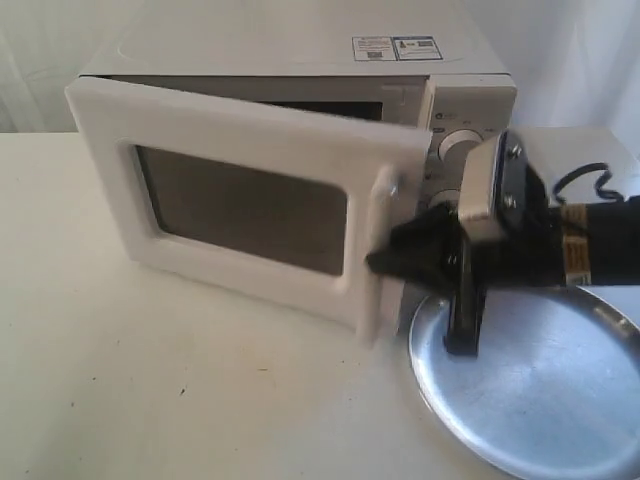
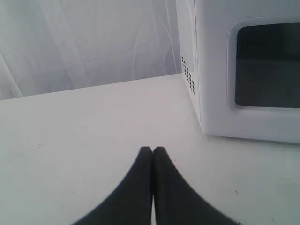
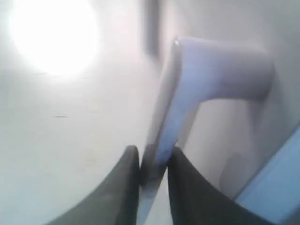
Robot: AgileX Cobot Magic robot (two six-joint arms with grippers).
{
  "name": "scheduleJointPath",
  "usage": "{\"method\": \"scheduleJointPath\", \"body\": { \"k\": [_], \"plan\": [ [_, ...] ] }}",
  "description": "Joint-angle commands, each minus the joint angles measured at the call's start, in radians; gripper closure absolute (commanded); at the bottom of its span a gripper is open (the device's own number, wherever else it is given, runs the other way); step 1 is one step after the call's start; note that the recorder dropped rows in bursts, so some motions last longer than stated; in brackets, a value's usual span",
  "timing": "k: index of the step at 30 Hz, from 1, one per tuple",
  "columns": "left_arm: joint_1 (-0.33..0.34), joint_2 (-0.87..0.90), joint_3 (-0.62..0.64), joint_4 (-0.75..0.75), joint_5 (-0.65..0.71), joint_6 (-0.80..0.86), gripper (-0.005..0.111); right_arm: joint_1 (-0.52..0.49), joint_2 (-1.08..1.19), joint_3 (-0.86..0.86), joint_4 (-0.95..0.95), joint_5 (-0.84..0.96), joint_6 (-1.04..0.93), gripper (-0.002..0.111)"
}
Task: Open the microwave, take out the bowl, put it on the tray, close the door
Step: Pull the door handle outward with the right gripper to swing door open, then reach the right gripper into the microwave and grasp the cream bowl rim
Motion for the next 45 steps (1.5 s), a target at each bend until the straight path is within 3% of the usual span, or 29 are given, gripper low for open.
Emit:
{"method": "scheduleJointPath", "body": {
  "k": [1, 7, 15, 24, 29, 36, 40, 45],
  "plan": [
    [-0.001, -0.002, -0.003, -0.008, -0.004, 0.000, 0.107, 0.057, -0.061, 0.042, -0.086, -0.208, -0.037, 0.108],
    [-0.001, -0.002, -0.003, -0.008, -0.004, 0.000, 0.107, 0.057, -0.116, 0.085, -0.092, -0.208, 0.012, 0.108],
    [-0.001, -0.002, -0.003, -0.008, -0.004, 0.000, 0.107, 0.057, -0.274, 0.158, -0.090, -0.205, 0.222, 0.108],
    [-0.001, -0.002, -0.003, -0.008, -0.004, 0.000, 0.107, 0.059, -0.396, 0.209, 0.053, 0.093, 0.290, 0.108],
    [-0.001, -0.002, -0.003, -0.008, -0.004, 0.000, 0.107, 0.085, -0.254, 0.206, 0.333, 0.079, 0.098, 0.108],
    [-0.001, -0.002, -0.003, -0.008, -0.004, 0.000, 0.107, 0.229, 0.029, 0.099, 0.509, 0.070, -0.132, 0.108],
    [-0.001, -0.002, -0.003, -0.008, -0.004, 0.000, 0.107, 0.311, 0.121, -0.042, 0.687, 0.258, -0.230, 0.108],
    [-0.001, -0.002, -0.003, -0.008, -0.004, 0.000, 0.107, 0.400, 0.176, -0.246, 0.701, 0.576, -0.243, 0.108]
  ]
}}
